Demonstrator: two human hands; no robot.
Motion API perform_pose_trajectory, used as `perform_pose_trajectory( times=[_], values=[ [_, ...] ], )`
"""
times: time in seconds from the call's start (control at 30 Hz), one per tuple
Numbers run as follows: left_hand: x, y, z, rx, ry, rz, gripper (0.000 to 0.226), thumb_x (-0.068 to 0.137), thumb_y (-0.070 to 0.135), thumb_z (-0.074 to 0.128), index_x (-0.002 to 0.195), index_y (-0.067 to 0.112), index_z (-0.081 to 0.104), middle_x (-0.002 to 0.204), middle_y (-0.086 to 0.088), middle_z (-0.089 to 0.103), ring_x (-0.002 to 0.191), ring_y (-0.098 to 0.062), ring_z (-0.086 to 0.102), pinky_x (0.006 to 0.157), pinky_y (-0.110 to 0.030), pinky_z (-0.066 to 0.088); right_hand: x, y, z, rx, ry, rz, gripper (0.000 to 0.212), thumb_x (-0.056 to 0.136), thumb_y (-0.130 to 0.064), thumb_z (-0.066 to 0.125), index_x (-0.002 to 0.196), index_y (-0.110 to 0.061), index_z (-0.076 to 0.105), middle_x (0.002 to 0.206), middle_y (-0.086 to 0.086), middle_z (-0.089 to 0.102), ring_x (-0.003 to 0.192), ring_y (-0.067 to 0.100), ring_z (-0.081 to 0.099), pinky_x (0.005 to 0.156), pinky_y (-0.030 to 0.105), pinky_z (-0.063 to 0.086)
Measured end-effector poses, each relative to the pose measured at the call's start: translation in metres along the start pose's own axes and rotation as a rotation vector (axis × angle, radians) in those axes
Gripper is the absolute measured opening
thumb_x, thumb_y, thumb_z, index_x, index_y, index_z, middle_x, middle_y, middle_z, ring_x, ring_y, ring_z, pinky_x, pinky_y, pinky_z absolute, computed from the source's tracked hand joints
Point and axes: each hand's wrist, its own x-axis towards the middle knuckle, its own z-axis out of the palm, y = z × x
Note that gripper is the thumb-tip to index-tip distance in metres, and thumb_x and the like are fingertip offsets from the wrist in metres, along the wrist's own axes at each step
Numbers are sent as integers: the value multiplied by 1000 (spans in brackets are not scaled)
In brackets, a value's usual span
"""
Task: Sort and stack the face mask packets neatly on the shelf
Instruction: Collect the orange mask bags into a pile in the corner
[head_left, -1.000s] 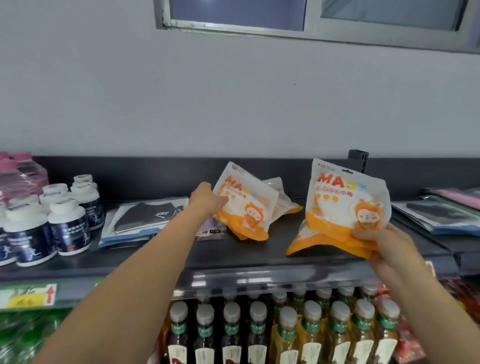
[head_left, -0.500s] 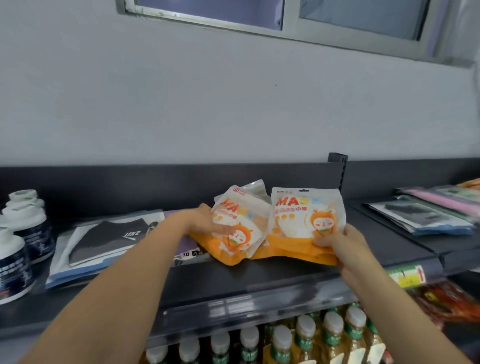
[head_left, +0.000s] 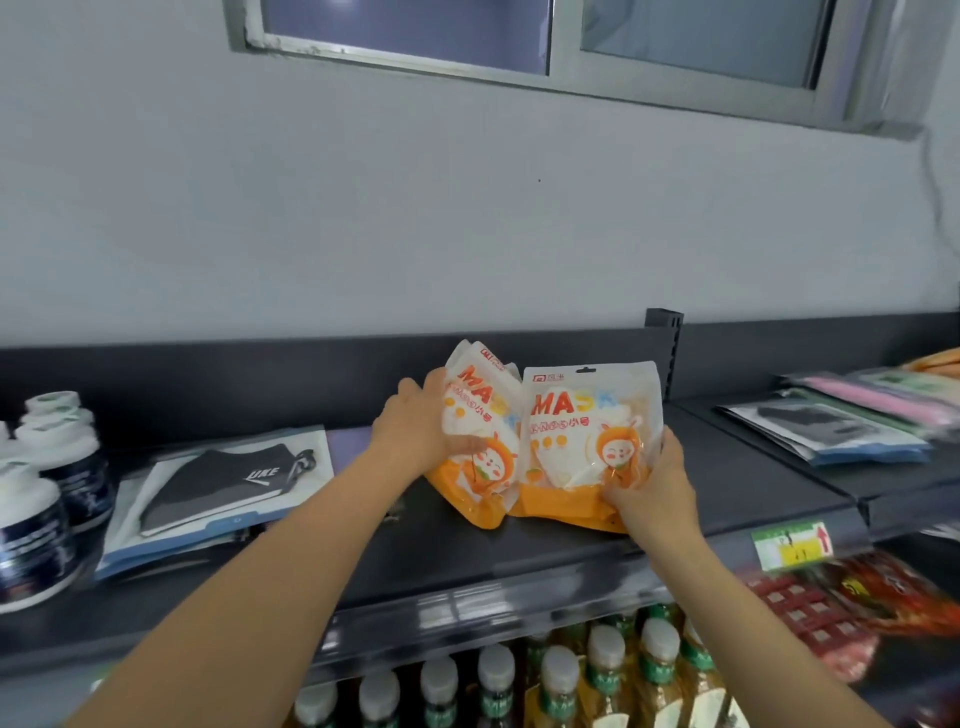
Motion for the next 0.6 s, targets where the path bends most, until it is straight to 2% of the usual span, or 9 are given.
perform_pose_trajectory(
  times=[0.1, 0.2, 0.3, 0.4, 0.5, 0.6],
  values=[
    [-16, 17, -10, -40, 91, 69, 99, 66, 55, 76, 143, 31, 19, 121, -7, 39, 103, -22, 51, 76, -34, 47, -6, -1, -3, 94, 18, -34, 81, 85, -6, 63, 148, -26, 16, 130, 4, 54, 112, 24, 55, 85, 38, 50],
    [-32, 36, -15, -99, 141, 124, 95, 70, 46, 76, 143, 33, 18, 118, -5, 43, 94, -18, 52, 69, -29, 44, -14, -4, -10, 182, 37, -78, 80, 88, -6, 61, 149, -26, 15, 131, 2, 53, 105, 15, 53, 80, 29, 45],
    [-51, 59, -15, -120, 162, 238, 82, 81, 33, 66, 146, 32, 16, 113, -3, 57, 97, -19, 58, 71, -28, 44, -20, -6, -20, 222, 55, -117, 77, 89, -6, 59, 149, -29, 16, 121, 0, 56, 95, 11, 53, 76, 29, 48],
    [-73, 86, -12, -141, 191, 325, 74, 89, 20, 55, 148, 32, 13, 110, -2, 63, 90, -13, 58, 71, -26, 44, -24, -6, -38, 198, 76, -171, 78, 90, -5, 58, 148, -34, 16, 111, -2, 58, 89, 14, 56, 73, 34, 53],
    [-87, 113, -12, -156, 255, 381, 75, 89, 16, 55, 149, 34, 14, 100, -3, 64, 85, -16, 58, 68, -28, 42, -25, -4, -65, 199, 107, -219, 79, 89, -1, 57, 148, -34, 17, 104, -6, 56, 86, 13, 58, 74, 35, 55],
    [-96, 142, -12, -180, 319, 409, 75, 88, 19, 57, 149, 34, 15, 95, -5, 64, 85, -21, 54, 67, -32, 40, -27, -1, -96, 209, 158, -270, 78, 88, 0, 56, 148, -33, 19, 96, -17, 55, 79, 4, 56, 75, 32, 54]
  ],
)
